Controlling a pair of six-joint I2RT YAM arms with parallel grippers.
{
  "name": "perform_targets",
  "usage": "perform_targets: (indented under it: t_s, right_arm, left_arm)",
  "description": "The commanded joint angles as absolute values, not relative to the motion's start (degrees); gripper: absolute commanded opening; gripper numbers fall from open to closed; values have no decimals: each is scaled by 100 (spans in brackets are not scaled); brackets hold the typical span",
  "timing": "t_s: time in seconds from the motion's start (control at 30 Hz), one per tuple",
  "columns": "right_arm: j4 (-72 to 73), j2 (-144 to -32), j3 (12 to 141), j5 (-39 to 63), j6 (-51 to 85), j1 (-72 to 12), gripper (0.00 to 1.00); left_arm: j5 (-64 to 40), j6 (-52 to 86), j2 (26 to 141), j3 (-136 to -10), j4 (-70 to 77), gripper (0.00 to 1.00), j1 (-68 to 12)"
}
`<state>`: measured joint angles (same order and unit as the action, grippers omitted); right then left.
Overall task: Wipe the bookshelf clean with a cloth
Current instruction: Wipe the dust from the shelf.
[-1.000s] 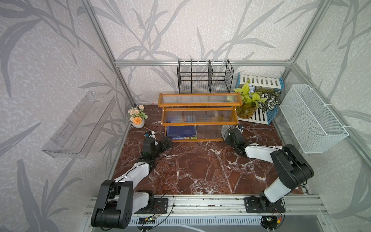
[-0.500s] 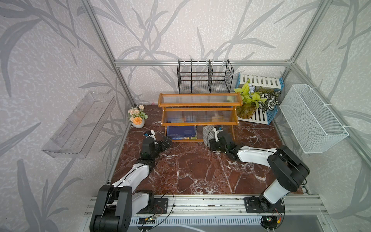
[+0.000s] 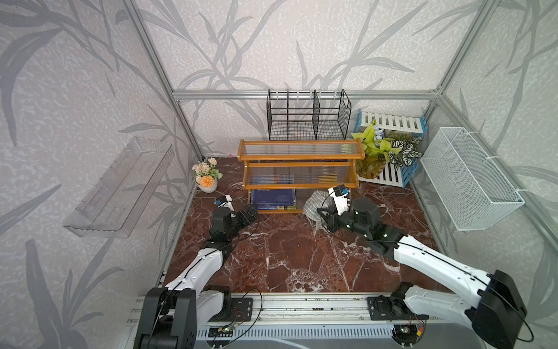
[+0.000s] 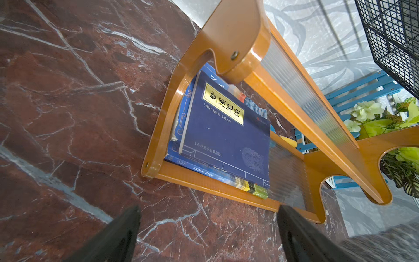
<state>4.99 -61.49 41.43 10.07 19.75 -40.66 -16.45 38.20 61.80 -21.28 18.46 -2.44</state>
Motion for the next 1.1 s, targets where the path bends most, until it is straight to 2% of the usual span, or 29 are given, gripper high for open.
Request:
perform_targets:
  t_s: [0.0,0.17,0.3,0.43,0.87,1.07]
  right_arm:
    - [-19,-5541,4102,966,1760,-4158,0]
    - [-118,-5048,4127,1001,1597,-4248,0]
    - [208,-5209,4258,1187,1422,-4309,0]
    - [450,-5971,4752,1228,1121,-4455,0]
    - [1785,-8882,6663,392,471,-4863,0]
    - [2331,-10052,7493,499,536,-4909,0]
  left_arm:
    - [-1650,3839,5988,-2214,1728,98,-194]
    - [-1600,3908,5768,-2210,1707,98,-193]
    - [-1593,3935,5676,-2257,1651,98,-193]
    - [-1583,3970,5644,-2260,1639,99,-186]
    - [-1595,4034,5647,-2124,1770,99,-167]
    - [-1677,4039,5712,-2084,1875,99,-154]
